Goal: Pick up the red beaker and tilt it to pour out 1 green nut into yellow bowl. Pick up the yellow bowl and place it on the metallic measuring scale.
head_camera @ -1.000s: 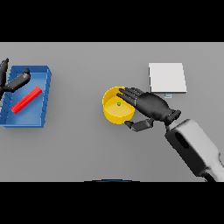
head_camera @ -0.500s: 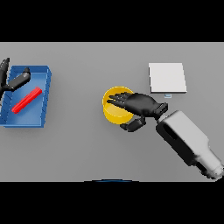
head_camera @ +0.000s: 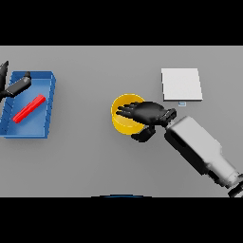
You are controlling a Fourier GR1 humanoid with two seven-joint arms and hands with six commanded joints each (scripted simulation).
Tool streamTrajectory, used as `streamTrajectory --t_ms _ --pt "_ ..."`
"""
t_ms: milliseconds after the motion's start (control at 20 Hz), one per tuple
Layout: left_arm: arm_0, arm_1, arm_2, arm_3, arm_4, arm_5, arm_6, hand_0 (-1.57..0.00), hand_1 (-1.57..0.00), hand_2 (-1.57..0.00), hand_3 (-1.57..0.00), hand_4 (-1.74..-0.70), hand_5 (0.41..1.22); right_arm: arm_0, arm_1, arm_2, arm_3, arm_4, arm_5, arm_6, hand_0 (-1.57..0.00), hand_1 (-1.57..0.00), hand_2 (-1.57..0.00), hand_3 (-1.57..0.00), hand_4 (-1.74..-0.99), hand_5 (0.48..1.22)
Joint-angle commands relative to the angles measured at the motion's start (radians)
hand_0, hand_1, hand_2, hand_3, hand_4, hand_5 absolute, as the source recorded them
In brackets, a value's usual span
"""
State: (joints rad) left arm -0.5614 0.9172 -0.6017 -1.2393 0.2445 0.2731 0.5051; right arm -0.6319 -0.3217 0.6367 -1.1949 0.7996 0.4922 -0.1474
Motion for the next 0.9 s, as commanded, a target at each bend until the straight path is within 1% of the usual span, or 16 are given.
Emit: streamTrajectory --t_ms 0,100,150,200,250,300,350,400,450,550,600,650,700,800,850 --pt "0.006 0.002 -0.001 -0.007 0.000 0.004 -0.003 0.00 0.00 0.00 0.00 -0.79 0.729 -0.010 0.009 0.003 0.020 0.007 -0.008 0.003 0.00 0.00 0.00 -0.01 -1.308 0.729" --pt "0.006 0.010 0.003 -0.004 0.003 -0.005 -0.012 0.00 0.00 0.00 0.00 -0.79 0.725 -0.009 0.018 0.013 0.013 0.013 0.008 0.031 -0.02 -0.04 -0.07 -0.09 -1.339 0.784" --pt "0.001 0.005 0.004 -0.002 0.002 -0.001 -0.011 0.00 0.00 0.00 0.00 -0.79 0.723 -0.014 0.014 0.016 0.015 0.018 0.009 0.029 -0.09 -0.11 -0.13 -0.16 -1.362 0.820" --pt "-0.004 0.003 0.003 0.000 0.000 -0.001 -0.008 0.00 0.00 0.00 0.00 -0.79 0.722 -0.018 0.012 0.027 0.021 0.028 0.002 0.009 -0.26 -0.24 -0.23 -0.25 -1.387 0.900" --pt "0.018 0.013 0.008 -0.006 0.009 -0.004 -0.031 0.00 0.00 0.00 0.00 -0.79 0.723 -0.009 0.009 0.031 0.025 0.032 0.004 0.010 -0.51 -0.44 -0.39 -0.36 -1.425 0.964" --pt "0.016 0.010 0.009 -0.003 0.009 -0.002 -0.022 0.00 0.00 0.00 0.00 -0.80 0.725 -0.010 0.012 0.030 0.027 0.028 0.009 0.018 -0.72 -0.66 -0.62 -0.47 -1.488 1.016" --pt "0.017 0.008 0.009 -0.009 0.010 0.005 -0.019 0.00 0.00 0.00 0.00 -0.80 0.726 -0.010 0.004 0.030 0.018 0.017 0.035 0.010 -0.89 -0.85 -0.81 -0.59 -1.534 1.057" --pt "0.015 0.008 0.010 -0.015 0.011 0.006 -0.018 0.00 0.00 0.00 0.00 -0.80 0.727 -0.006 -0.006 0.032 0.006 0.008 0.059 -0.001 -1.03 -0.99 -0.97 -0.69 -1.571 1.090" --pt "0.014 0.007 0.004 -0.022 0.006 0.012 -0.006 0.00 0.00 0.00 0.00 -0.80 0.728 -0.005 0.001 0.034 0.002 0.005 0.068 0.024 -1.14 -1.11 -1.09 -0.87 -1.604 1.116" --pt "0.015 0.018 0.003 -0.043 0.006 0.013 0.009 0.00 0.00 0.00 0.00 -0.80 0.727 -0.014 0.005 0.037 0.007 -0.004 0.083 0.041 -1.29 -1.27 -1.26 -1.02 -1.649 1.154" --pt "0.006 0.014 0.003 -0.037 0.005 0.014 0.015 0.00 0.00 0.00 0.00 -0.80 0.726 -0.009 0.004 0.037 -0.001 -0.009 0.083 0.054 -1.35 -1.33 -1.28 -1.09 -1.667 1.167" --pt "0.010 0.012 0.003 -0.034 0.004 0.016 0.007 0.00 0.00 0.00 0.00 -0.80 0.725 -0.006 -0.003 0.036 0.001 -0.015 0.070 0.039 -1.39 -1.38 -1.31 -1.14 -1.682 1.178" --pt "0.018 0.014 0.003 -0.036 0.004 0.018 0.004 0.00 0.00 0.00 0.00 -0.80 0.726 -0.006 -0.013 0.035 -0.007 -0.022 0.073 0.025 -1.43 -1.42 -1.35 -1.16 -1.694 1.187" --pt "0.019 0.020 0.011 -0.031 0.013 0.010 -0.003 0.00 0.00 0.00 0.00 -0.81 0.724 -0.001 -0.014 0.035 -0.019 -0.025 0.067 0.042 -1.48 -1.47 -1.42 -1.18 -1.711 1.199" --pt "0.010 0.017 0.010 -0.029 0.010 0.011 0.002 0.00 0.00 0.00 0.00 -0.81 0.725 -0.003 -0.025 0.028 -0.045 -0.035 0.082 0.047 -1.50 -1.49 -1.45 -1.18 -1.717 1.203"
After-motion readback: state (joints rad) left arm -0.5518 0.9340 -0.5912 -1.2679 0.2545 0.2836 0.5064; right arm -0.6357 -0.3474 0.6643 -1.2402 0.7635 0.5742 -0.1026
